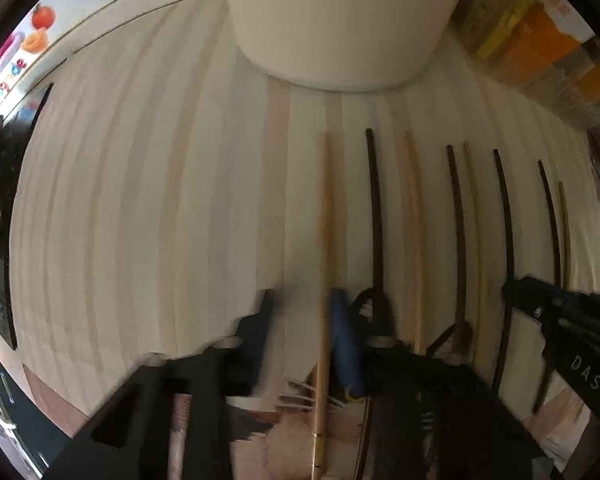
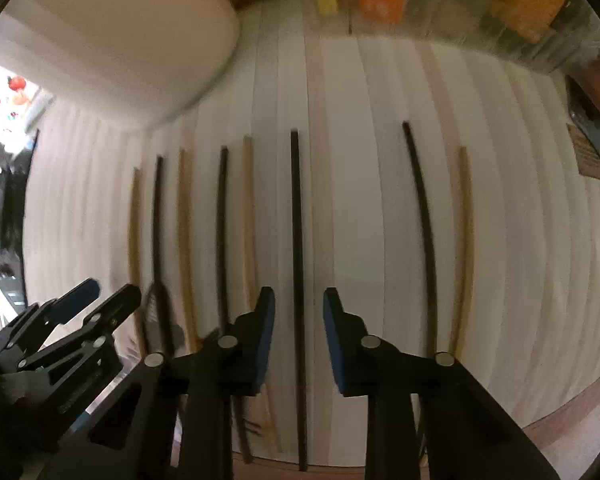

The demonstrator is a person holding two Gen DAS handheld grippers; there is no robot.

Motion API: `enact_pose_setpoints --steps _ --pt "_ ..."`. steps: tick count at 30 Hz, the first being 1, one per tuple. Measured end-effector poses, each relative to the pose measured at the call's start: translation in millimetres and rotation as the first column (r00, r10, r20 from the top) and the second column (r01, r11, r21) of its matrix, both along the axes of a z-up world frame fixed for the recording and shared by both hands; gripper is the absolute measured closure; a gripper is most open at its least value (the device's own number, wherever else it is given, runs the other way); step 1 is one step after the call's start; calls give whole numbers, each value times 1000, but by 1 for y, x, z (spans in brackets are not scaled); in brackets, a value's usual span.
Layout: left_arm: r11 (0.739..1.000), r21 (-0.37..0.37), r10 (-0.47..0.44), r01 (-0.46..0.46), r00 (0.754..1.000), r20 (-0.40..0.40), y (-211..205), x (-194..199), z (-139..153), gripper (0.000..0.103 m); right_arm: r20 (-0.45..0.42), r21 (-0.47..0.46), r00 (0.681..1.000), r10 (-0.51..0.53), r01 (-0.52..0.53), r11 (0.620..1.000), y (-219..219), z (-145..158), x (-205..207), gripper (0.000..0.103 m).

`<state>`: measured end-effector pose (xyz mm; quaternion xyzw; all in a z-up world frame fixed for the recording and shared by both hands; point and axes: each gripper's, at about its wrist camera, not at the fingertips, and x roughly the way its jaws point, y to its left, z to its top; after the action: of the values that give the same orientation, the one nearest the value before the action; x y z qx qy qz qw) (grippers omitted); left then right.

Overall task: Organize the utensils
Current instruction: 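Grasp a light wooden chopstick with the left tool while the right tool grasps a dark chopstick, then lift both chopsticks and lower them into the cream holder with both tools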

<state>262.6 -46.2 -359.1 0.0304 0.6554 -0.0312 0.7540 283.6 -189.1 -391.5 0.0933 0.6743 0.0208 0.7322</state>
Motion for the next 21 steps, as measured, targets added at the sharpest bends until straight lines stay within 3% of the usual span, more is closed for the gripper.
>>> enact_pose_setpoints --steps 1,4,10,21 --pt "1000 14 -8 8 1000 -1 -1 0 0 98 -18 -9 1000 12 -12 1000 2 -5 -2 89" --pt "999 38 -17 17 1000 2 3 0 1 99 -7 -45 1000 30 -30 999 1 -7 -6 98" --pt "998 59 4 -4 1000 -6 28 -9 2 98 -45 -89 999 17 -21 996 -26 -10 -21 98" --pt "998 58 6 -6 1000 -4 30 -8 2 98 -79 -93 997 21 -28 995 -51 -16 -26 98"
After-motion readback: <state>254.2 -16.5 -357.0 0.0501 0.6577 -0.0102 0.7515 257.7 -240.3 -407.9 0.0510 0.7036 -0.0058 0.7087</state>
